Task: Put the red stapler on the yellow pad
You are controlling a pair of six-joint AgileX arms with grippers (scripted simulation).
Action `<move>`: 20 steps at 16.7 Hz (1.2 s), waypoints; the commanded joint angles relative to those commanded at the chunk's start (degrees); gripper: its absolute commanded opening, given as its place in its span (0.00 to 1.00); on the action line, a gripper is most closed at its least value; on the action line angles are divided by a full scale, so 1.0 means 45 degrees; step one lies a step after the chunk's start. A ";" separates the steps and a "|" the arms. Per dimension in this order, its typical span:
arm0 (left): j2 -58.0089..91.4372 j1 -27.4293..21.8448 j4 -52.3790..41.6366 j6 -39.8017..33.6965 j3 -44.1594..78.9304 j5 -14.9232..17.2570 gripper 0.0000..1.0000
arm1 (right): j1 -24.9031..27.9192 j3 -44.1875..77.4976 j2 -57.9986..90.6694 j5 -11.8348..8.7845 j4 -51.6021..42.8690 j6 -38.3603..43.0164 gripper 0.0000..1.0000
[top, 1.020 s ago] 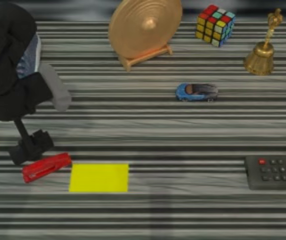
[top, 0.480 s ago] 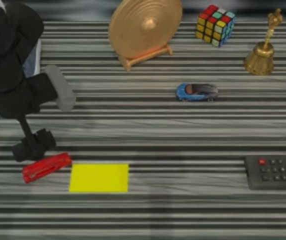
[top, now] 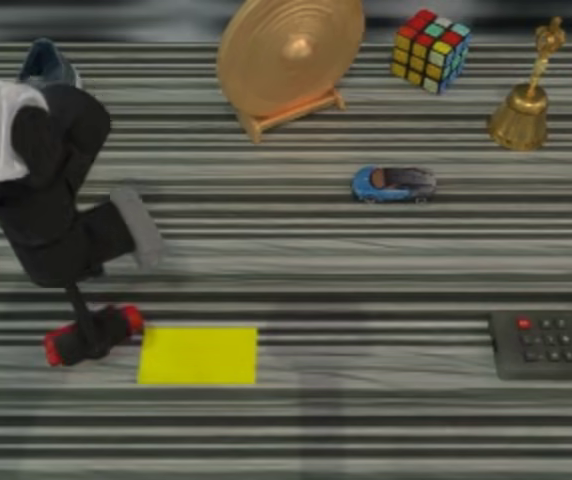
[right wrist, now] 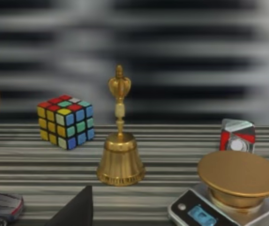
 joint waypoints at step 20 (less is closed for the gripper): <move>0.0487 0.0010 0.1166 0.0017 -0.0726 0.0003 0.02 | 0.0000 0.0000 0.0000 0.0000 0.0000 0.0000 1.00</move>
